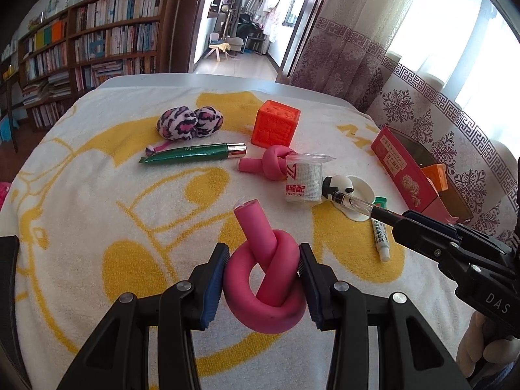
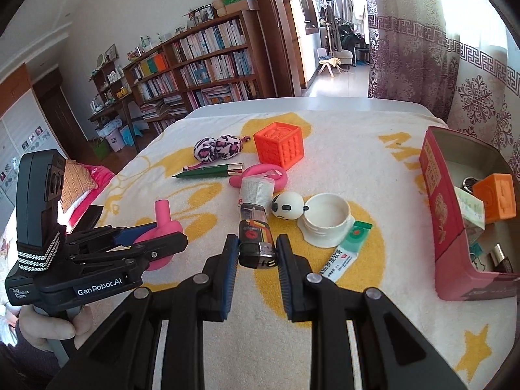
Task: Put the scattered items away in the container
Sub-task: 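Carry the lighter into the red tin and open the right gripper while the left follows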
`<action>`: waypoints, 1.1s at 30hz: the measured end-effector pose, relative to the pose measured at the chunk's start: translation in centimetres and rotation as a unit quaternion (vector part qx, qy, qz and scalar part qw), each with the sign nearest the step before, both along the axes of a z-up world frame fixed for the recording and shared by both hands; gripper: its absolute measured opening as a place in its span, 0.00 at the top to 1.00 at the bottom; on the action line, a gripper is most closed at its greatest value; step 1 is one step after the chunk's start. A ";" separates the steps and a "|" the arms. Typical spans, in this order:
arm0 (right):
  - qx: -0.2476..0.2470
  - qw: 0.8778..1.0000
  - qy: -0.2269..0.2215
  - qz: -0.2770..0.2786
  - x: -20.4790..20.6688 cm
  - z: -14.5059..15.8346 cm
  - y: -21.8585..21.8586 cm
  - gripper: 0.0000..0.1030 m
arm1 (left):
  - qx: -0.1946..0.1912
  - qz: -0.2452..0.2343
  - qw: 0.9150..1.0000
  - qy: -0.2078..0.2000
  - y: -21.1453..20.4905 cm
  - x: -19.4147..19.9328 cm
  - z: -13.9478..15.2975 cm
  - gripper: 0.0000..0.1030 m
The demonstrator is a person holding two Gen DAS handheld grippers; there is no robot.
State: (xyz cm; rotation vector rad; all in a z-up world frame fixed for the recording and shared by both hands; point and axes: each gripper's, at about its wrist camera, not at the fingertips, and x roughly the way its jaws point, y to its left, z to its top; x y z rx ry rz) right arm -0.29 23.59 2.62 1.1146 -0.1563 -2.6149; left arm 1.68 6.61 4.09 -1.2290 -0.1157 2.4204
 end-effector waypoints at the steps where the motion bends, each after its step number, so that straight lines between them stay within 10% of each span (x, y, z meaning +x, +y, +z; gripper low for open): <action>1: -0.002 1.000 0.003 -0.006 0.2 0.2 0.5 0.75 | -0.001 -0.003 1.000 0.002 0.4 0.1 0.2 0.56; 22: -0.012 0.973 0.061 -0.221 4.0 2.3 18.1 0.75 | -0.012 -0.113 0.993 0.039 12.6 1.3 4.1 0.56; 33: -0.006 0.969 0.038 -0.245 3.1 -0.2 22.3 0.75 | -0.014 -0.153 0.987 0.053 18.7 1.6 5.6 0.56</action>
